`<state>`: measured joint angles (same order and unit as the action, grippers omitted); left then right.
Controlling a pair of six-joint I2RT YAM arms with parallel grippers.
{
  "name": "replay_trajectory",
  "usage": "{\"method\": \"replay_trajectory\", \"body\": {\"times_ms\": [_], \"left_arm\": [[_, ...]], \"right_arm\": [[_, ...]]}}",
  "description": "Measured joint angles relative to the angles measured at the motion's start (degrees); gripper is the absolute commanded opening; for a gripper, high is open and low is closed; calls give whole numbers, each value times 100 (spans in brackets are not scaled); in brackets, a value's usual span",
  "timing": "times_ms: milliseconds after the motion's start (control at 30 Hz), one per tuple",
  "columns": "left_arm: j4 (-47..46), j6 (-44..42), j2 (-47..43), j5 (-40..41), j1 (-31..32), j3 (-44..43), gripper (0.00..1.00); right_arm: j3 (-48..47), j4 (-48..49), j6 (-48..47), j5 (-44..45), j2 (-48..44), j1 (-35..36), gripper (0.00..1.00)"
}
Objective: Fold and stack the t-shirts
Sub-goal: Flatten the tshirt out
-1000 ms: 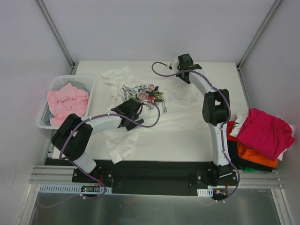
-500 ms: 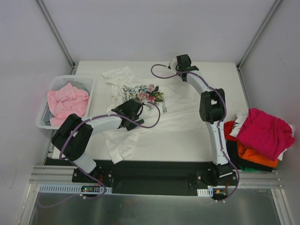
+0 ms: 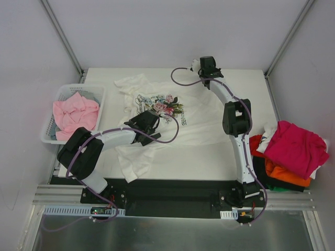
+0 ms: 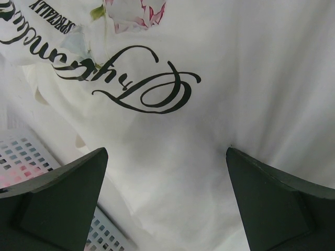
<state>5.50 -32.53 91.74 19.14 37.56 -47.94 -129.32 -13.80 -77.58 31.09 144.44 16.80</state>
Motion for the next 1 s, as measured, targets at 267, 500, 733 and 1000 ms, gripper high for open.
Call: {"method": "replay_trajectory", "body": {"times_ms": [267, 500, 733, 1000], "left_arm": [[-28, 17, -17, 0, 0, 28, 99], [-61, 33, -44, 2, 0, 66, 99], [-63, 37, -44, 2, 0, 66, 99], [-63, 39, -44, 4, 0, 63, 99]], "right_arm": [[-94, 382, -439, 160, 238, -125, 4], [-212, 743, -713, 249, 341, -166, 5], [-254, 1239, -938, 275, 352, -166, 6], [-254, 1899, -1261, 254, 437, -166, 8]]}}
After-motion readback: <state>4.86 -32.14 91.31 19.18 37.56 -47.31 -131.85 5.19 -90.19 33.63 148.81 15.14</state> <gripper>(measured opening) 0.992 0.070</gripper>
